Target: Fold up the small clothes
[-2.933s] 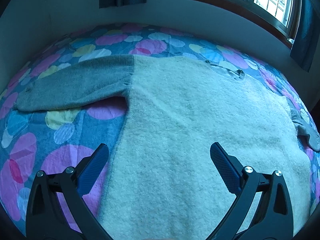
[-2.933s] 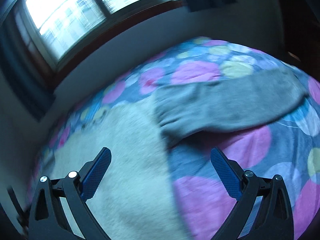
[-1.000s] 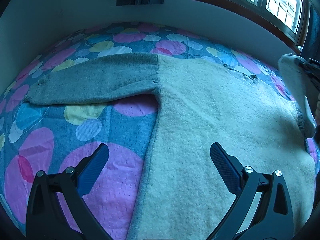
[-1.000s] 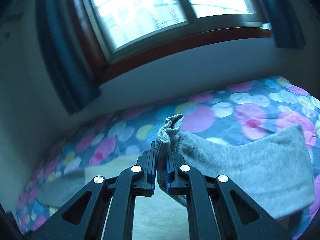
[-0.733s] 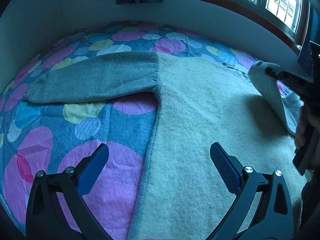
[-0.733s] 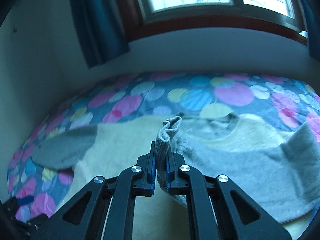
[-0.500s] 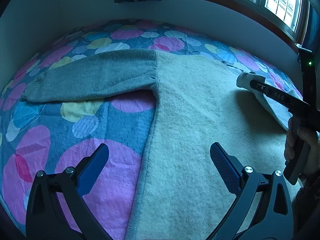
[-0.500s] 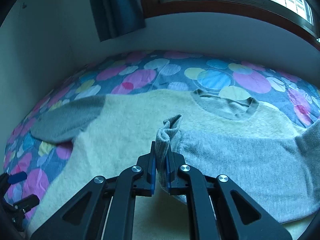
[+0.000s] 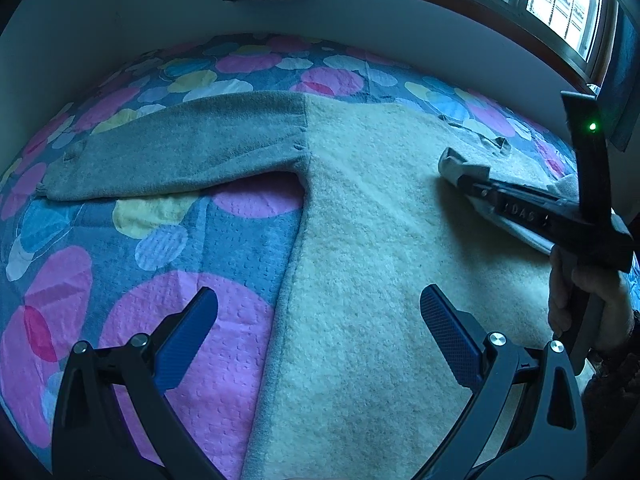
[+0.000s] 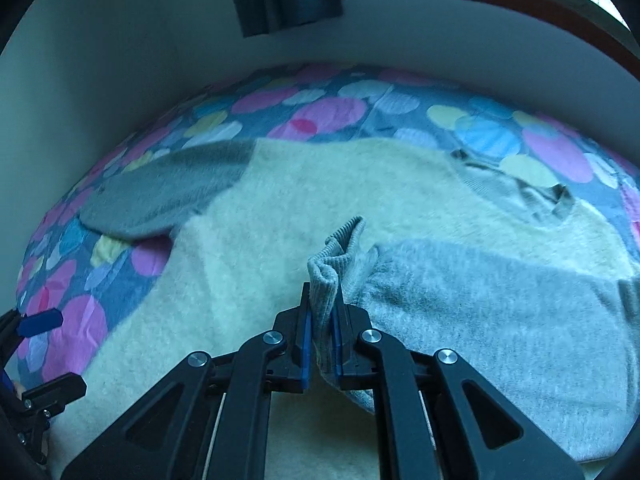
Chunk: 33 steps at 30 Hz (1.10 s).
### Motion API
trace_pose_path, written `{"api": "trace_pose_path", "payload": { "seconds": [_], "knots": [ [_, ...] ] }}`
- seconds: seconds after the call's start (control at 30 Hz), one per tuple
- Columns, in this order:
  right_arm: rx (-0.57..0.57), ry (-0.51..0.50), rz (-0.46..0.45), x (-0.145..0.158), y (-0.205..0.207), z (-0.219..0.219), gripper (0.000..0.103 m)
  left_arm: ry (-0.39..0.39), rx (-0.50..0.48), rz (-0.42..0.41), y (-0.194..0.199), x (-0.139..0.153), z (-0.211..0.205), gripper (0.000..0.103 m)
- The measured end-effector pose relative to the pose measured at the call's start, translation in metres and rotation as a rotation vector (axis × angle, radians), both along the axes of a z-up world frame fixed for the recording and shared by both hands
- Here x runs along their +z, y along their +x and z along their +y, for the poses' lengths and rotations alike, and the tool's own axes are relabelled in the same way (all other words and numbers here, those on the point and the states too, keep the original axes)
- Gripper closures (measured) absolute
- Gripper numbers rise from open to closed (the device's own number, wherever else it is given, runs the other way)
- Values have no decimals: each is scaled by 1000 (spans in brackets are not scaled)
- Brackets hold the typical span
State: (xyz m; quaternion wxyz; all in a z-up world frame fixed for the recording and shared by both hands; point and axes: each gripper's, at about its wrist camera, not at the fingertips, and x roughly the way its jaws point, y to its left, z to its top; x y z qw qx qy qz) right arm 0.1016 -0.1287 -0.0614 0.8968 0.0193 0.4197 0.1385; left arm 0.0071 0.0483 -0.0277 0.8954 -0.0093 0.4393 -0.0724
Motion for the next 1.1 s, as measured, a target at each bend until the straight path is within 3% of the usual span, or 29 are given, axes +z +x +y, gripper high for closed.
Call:
{"api": "trace_pose_path", "payload": {
  "seconds": [0.33,0.43,0.5,0.7,0.77,0.83,0.97,1.03,1.1],
  "knots": [
    [142,-40,52,-14,-3,26,90,4,-4,9,0,-4,-3,2],
    [157,23,89,-18,-2,27,81,4,-6,13,0,-5,-4,2],
    [196,91,104,-18,-4,30,68,4,-8,12,0,-5,-4,2],
    [277,294,123,4,-16,18,64,0,-12,18,0,-8,-6,2],
    [224,356,62,27,-27,-17,63,-2,-19,16,0,-8,-7,2],
    [134,394,-5,48,-39,-63,57,-8,-28,5,-1,-6,-7,2],
    [-161,318,-128,75,-68,-187,30,-21,-45,-12,1,-4,-9,2],
    [-313,248,-116,68,-71,-247,29,-27,-46,-18,3,-3,-10,2],
    [-480,210,-31,46,-65,-306,29,-35,-40,-30,6,-1,-12,2]
  ]
}}
